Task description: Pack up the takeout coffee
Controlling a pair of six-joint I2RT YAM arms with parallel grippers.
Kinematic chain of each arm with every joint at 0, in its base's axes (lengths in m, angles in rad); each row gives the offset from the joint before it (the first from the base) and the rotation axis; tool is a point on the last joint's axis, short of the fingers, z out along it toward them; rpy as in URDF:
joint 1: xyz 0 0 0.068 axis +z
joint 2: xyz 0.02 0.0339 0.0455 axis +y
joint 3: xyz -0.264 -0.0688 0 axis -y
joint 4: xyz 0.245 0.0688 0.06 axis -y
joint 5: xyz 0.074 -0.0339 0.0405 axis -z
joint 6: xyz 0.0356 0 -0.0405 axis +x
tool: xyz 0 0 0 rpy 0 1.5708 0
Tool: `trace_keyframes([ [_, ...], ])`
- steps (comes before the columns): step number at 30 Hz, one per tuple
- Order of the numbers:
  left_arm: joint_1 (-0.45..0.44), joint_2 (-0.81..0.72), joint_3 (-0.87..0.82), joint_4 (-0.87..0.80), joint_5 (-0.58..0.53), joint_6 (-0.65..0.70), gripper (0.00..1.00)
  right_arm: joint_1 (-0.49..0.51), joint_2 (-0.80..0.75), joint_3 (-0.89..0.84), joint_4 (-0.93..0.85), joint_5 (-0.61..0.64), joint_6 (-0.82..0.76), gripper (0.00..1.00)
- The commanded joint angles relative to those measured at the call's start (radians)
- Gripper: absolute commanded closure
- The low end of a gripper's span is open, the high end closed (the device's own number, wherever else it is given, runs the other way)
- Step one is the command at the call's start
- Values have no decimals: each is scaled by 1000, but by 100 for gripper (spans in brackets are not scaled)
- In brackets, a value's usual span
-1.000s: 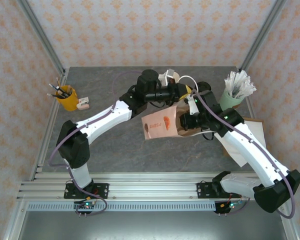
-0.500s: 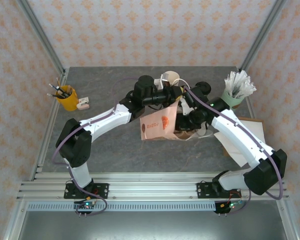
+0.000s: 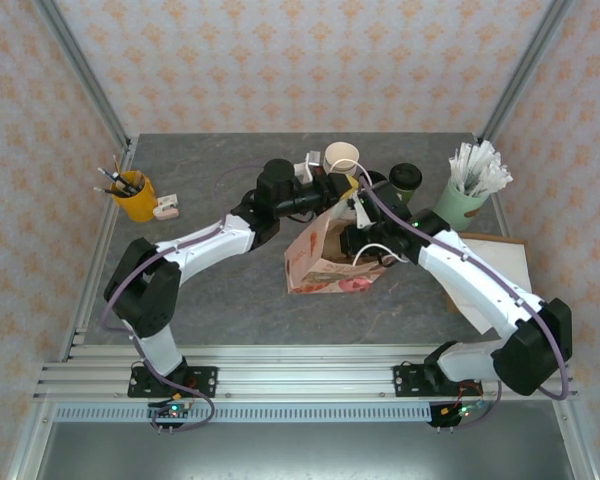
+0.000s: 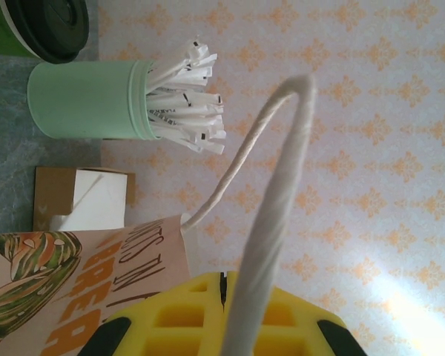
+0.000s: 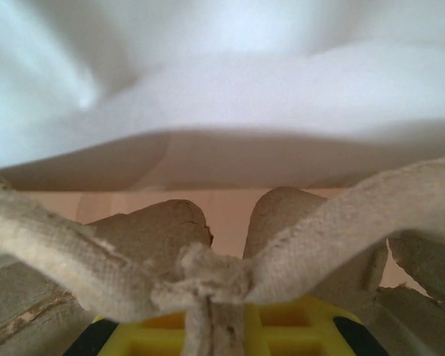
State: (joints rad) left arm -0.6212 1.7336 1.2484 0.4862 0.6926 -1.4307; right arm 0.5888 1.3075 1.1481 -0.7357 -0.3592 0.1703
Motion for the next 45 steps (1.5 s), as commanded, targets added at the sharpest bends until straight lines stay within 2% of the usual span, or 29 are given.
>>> trace_keyframes([
  [1, 9, -54, -11, -52, -24, 61, 100, 7, 42, 30, -30, -4, -98, 100],
  [5, 39, -105, -20, -144, -79, 151, 100, 6, 85, 58, -116, -40, -98, 100],
  [9, 43, -110, 22, -240, -56, 234, 100, 6, 121, 56, -126, -27, -100, 100],
  [14, 45, -102, 11, -226, -50, 221, 100, 9, 235, 124, -174, 10, -102, 100],
  [19, 45, -88, 0, -210, -37, 190, 100, 9, 298, 165, -113, 42, -79, 100],
  [24, 58, -87, -7, -224, -28, 186, 100, 9, 328, 258, -139, 8, -52, 100],
  [27, 74, -102, 8, -270, -24, 220, 92, 10, 340, 295, -229, 26, -38, 100],
  [30, 77, -108, 61, -381, 11, 302, 86, 9, 346, 272, -244, 32, -7, 100],
  [33, 95, -135, 150, -601, 49, 458, 65, 9, 371, 280, -249, 10, 25, 100],
  [35, 118, -196, 228, -841, 30, 646, 36, 9, 387, 295, -260, -1, 42, 100],
  [37, 140, -264, 297, -1076, -48, 847, 18, 10, 388, 301, -258, -6, 52, 100],
  [38, 147, -308, 315, -1178, -106, 959, 13, 11, 388, 306, -260, -6, 56, 100],
  [40, 133, -403, 312, -1244, -163, 1154, 12, 11, 393, 315, -267, -8, 56, 100],
  [42, 45, -479, 285, -1233, -205, 1397, 11, 10, 403, 323, -274, -12, 53, 100],
  [43, -13, -491, 287, -1243, -234, 1519, 11, 11, 409, 326, -277, -16, 52, 100],
  [45, -57, -429, 366, -1331, -221, 1632, 12, 11, 421, 343, -286, -17, 50, 100],
])
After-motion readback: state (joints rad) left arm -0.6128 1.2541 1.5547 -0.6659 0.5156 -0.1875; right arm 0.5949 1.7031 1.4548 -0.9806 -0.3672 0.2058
